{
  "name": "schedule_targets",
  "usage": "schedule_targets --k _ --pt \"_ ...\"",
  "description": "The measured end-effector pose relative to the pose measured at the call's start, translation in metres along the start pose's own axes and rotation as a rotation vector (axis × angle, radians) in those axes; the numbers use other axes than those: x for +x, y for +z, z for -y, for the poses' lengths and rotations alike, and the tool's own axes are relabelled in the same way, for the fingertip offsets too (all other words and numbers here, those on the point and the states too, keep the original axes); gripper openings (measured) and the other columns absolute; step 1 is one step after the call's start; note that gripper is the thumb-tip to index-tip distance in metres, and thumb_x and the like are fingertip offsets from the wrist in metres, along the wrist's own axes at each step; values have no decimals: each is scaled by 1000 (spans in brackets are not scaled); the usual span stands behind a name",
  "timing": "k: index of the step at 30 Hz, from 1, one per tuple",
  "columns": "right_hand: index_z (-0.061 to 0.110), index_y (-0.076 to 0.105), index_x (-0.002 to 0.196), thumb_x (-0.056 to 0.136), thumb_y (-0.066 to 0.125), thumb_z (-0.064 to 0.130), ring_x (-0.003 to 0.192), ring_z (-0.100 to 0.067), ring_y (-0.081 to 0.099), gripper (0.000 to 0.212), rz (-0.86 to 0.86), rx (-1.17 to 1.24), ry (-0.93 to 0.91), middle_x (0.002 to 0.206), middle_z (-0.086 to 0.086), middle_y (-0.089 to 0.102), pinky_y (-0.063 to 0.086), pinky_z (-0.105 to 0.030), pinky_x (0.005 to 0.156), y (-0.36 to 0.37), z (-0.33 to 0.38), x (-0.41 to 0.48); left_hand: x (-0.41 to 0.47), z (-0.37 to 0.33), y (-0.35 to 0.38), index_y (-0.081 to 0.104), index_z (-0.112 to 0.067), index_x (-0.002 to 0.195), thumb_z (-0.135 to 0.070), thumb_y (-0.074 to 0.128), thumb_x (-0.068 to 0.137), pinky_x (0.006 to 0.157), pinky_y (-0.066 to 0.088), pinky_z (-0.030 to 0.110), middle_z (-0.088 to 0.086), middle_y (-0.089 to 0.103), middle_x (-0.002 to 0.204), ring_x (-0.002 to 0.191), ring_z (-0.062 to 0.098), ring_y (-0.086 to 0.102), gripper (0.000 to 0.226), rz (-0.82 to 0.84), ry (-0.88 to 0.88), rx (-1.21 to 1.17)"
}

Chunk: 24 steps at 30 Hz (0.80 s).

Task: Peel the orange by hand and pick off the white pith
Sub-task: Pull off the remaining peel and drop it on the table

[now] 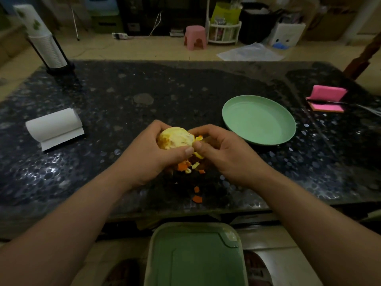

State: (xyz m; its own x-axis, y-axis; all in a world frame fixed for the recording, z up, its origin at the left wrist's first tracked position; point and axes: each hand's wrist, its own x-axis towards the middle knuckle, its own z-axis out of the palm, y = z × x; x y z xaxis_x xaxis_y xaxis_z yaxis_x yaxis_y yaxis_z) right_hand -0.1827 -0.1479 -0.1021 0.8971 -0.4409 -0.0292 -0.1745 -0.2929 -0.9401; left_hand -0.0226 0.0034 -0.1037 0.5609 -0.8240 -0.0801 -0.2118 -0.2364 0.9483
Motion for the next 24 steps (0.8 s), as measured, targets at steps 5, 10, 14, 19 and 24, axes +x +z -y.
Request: schedule_targets --k 5,10,14,19,24 --pt "22 70 120 101 64 11 86 -28 80 22 -102 97 55 95 -9 80 65 -59 80 4 1 3 -4 -1 12 59 -35 123 -47 94 69 81 61 29 -8 71 114 101 8 71 65 -43 114 30" --pt "7 64 122 102 61 2 87 -31 80 20 -28 408 120 95 -13 81 65 -37 72 2 11 2 -6 -4 13 59 -33 123 -48 89 77 77 58 23 -11 71 111 100 7 71 57 -118 202 29" --pt "2 60 117 99 66 1 78 -26 77 19 -51 505 133 86 -12 77 63 -34 63 10 17 1 -8 -8 22 59 -24 119 -45 84 77 70 57 22 -7 73 102 90 9 73 53 -153 195 -122" --pt "9 59 107 99 64 1 75 -29 72 12 -101 556 104 86 -19 72 63 -41 67 23 19 1 -9 -1 30 60 -24 114 -53 80 80 69 59 30 0 71 100 88 16 72 49 -285 248 -128" --pt "13 60 101 98 60 1 67 -20 69 13 -108 596 126 80 -10 69 59 -36 61 33 17 3 -14 2 36 60 -24 110 -58 74 79 64 55 25 -2 69 95 82 10 69 48 -380 266 -99"
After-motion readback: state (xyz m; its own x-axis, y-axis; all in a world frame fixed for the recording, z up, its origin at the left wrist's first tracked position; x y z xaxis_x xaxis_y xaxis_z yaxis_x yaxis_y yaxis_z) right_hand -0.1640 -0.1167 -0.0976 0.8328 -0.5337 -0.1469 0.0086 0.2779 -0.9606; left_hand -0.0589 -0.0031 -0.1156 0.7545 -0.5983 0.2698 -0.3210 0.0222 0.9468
